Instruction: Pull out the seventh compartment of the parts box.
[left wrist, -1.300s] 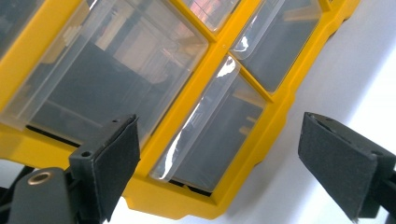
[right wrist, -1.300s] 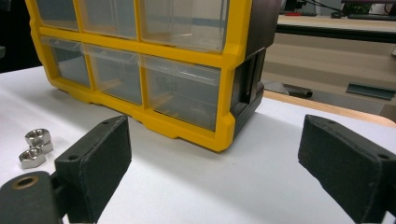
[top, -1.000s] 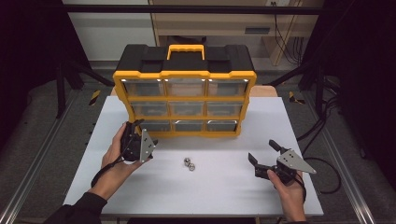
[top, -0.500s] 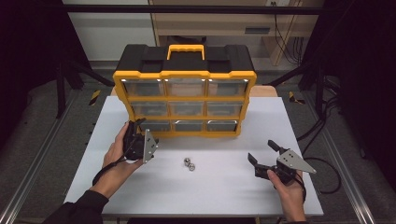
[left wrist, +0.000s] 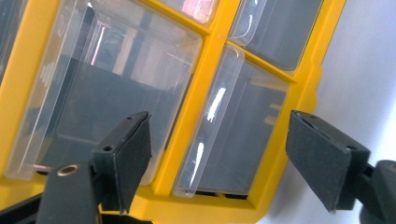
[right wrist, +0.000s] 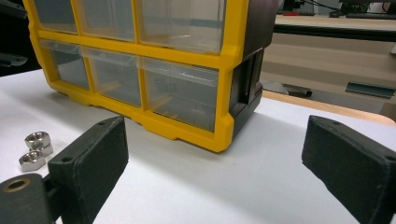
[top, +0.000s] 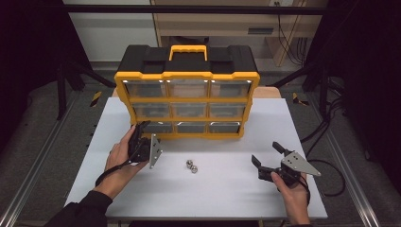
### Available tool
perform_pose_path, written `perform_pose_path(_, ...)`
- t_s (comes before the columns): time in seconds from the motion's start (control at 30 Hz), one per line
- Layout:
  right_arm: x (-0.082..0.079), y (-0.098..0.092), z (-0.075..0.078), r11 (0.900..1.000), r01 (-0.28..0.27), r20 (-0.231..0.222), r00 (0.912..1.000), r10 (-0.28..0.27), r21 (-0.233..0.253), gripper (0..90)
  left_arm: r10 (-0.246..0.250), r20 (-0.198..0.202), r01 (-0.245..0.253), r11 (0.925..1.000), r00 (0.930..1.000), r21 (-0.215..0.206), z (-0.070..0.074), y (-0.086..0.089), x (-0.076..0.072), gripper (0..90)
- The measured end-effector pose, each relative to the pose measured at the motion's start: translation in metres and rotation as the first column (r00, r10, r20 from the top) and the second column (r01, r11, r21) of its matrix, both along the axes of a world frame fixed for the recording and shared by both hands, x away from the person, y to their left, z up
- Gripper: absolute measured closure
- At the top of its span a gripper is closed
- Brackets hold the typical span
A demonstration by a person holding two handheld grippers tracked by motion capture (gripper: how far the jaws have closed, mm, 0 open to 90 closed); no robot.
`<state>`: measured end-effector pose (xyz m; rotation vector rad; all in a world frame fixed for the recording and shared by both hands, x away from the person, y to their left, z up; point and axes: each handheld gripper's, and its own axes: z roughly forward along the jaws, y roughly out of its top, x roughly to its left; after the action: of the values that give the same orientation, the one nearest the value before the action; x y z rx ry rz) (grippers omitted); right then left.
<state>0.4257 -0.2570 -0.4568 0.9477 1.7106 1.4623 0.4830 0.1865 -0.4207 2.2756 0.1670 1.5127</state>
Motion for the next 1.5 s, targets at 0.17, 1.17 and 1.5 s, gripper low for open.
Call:
perform_pose_path(0.17, -0.001, 0.001, 0.001, 1.0, 0.005, -0.019, 0.9998, -0.004, 0.016, 7.3, 0.021, 0.02, -0.023, 0.995, 0.9996, 0.097, -0.001, 0.0, 0.005, 31.7)
perform_pose_path(1.17, -0.002, 0.0, 0.001, 1.0, 0.01, -0.019, 0.9998, -0.01, 0.016, 7.5, 0.029, 0.095, -0.047, 0.9806, 0.995, 0.19, -0.018, -0.006, 0.017, 50.9)
perform_pose_path(1.5, -0.001, 0.0, 0.001, 1.0, 0.01, -0.02, 0.9998, -0.01, 0.014, 7.6, 0.034, 0.102, -0.055, 0.9769, 0.9942, 0.206, -0.02, -0.009, 0.017, 54.8)
